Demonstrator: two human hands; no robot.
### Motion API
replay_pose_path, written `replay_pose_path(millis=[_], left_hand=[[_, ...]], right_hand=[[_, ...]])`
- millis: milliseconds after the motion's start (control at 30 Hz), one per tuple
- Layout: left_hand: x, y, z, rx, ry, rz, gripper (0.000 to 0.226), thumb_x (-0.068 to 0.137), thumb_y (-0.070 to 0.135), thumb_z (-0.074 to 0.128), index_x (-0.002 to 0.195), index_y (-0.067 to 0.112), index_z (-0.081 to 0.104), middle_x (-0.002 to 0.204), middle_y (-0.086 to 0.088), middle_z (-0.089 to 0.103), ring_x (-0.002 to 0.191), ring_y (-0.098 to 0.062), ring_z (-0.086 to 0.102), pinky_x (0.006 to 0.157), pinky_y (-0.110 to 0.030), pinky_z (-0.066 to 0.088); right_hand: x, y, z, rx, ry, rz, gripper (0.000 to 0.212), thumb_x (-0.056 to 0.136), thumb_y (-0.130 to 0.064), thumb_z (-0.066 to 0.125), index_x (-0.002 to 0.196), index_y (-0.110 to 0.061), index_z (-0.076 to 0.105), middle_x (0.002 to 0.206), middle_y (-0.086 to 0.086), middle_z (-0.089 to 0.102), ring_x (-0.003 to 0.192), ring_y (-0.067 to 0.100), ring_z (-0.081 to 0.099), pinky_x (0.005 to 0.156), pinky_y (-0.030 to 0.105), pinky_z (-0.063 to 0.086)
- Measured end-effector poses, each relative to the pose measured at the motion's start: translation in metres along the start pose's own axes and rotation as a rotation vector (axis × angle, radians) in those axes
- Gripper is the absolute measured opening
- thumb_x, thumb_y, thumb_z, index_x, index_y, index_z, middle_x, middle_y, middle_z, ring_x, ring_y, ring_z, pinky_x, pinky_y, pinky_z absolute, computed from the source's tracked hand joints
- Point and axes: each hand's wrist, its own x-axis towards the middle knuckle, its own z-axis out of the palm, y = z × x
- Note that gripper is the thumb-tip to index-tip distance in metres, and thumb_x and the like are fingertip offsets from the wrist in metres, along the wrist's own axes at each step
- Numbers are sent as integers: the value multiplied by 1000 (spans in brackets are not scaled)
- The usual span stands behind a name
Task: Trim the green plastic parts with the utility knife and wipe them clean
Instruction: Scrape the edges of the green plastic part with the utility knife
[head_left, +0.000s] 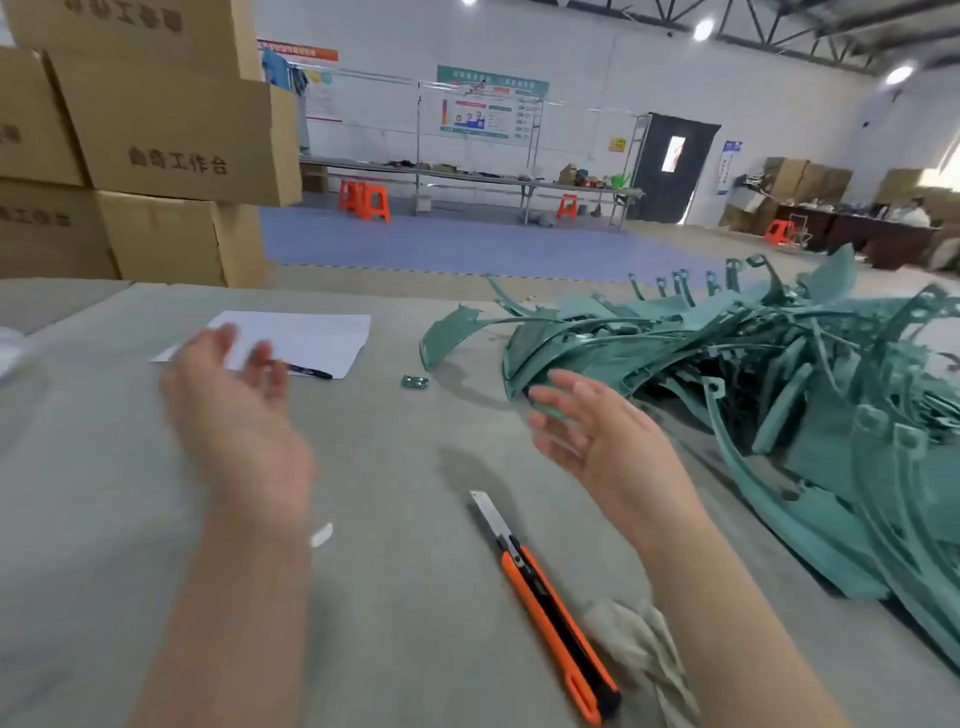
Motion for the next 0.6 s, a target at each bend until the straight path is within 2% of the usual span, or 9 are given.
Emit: replay_pose_path(millis=[133,200,267,333,400,467,500,567,600], left_hand=[[4,-94,43,345,-226,-204,11,96,13,42,90,19,50,93,5,56,88,-13,61,75,-25,47],[1,-149,47,469,-260,-244,10,95,10,43,89,15,50,91,-2,58,93,-23,58,83,-33,46],[10,-188,45,599,-259,-249,7,93,8,44,94,11,51,99,-13,61,94,-30,58,81,-32,44],[25,-210,44,660,-268,-268,10,92,8,46,99,11,52,109,-17,63,91,-28,57,81,-31,44],[42,-223,43,668,-278,-276,13,92,9,47,103,12,54,112,-18,64,86,-23,56,80,-33,46],[57,-232,41,664,-286,-258,13,93,8,46,101,14,54,111,-18,65,87,-24,59,83,-36,49],[63,-236,40,667,-293,-227,14,94,7,45,100,15,54,109,-18,65,89,-27,61,86,-38,51],[71,-244,38,696,-310,-145,14,96,5,43,99,15,53,104,-17,66,90,-31,64,83,-38,53],[72,-247,36,741,-314,-94,14,95,5,43,99,14,53,98,-13,67,83,-27,64,76,-30,51]], right_hand=[[89,32,26,199,327,130,18,97,-18,53,112,-12,63,105,6,66,84,18,64,76,29,54],[116,61,37,187,370,197,19,98,-22,50,114,-15,60,118,8,62,95,20,62,80,30,51],[134,88,45,120,391,257,24,98,-22,47,115,-9,59,128,16,56,113,30,58,87,35,49],[151,106,51,38,402,263,26,97,-20,47,116,-6,59,129,19,54,120,33,53,89,35,47],[168,116,56,-16,365,225,27,98,-18,46,121,-12,59,120,5,61,110,20,58,88,30,48],[185,122,58,-50,314,211,31,99,-15,44,126,-15,59,100,-7,60,84,5,58,66,15,48],[194,124,58,-71,298,208,30,99,-15,43,125,-18,59,92,-10,58,72,0,56,55,12,45],[211,129,60,-114,263,201,32,99,-15,42,124,-25,58,89,-11,57,51,-3,50,45,14,41],[220,133,60,-147,243,189,34,99,-15,42,126,-27,57,90,-10,57,49,-2,48,46,15,41]])
